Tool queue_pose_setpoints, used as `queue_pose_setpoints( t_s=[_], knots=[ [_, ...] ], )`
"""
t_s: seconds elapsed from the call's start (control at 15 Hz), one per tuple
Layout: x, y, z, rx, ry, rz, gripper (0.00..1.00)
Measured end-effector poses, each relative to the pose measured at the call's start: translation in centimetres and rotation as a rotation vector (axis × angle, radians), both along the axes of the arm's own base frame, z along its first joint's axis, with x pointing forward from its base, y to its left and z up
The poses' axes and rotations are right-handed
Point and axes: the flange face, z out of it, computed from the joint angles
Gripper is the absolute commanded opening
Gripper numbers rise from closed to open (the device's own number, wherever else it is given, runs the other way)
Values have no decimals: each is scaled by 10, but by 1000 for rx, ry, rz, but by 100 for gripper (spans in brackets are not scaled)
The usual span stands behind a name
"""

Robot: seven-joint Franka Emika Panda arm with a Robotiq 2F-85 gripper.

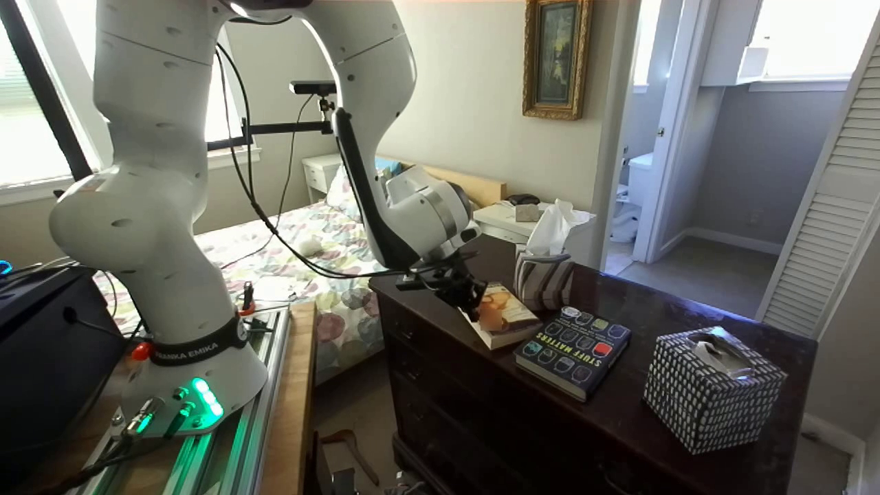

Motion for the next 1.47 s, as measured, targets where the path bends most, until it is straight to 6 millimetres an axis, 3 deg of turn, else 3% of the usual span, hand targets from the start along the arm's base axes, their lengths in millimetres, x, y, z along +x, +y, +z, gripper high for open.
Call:
queue_pose_setpoints(
  t_s=[0.4, 0.8, 0.87, 1.13, 1.47],
  knots=[
    [-2, 3, 2, 14, 6, 8, 0],
    [-24, 17, 4, 45, 79, 5, 0],
    [-29, 20, 4, 49, 92, 4, 19],
    [-37, 34, 14, 63, 100, 8, 45],
    [-32, 43, 39, 25, 46, 50, 80]
  ],
)
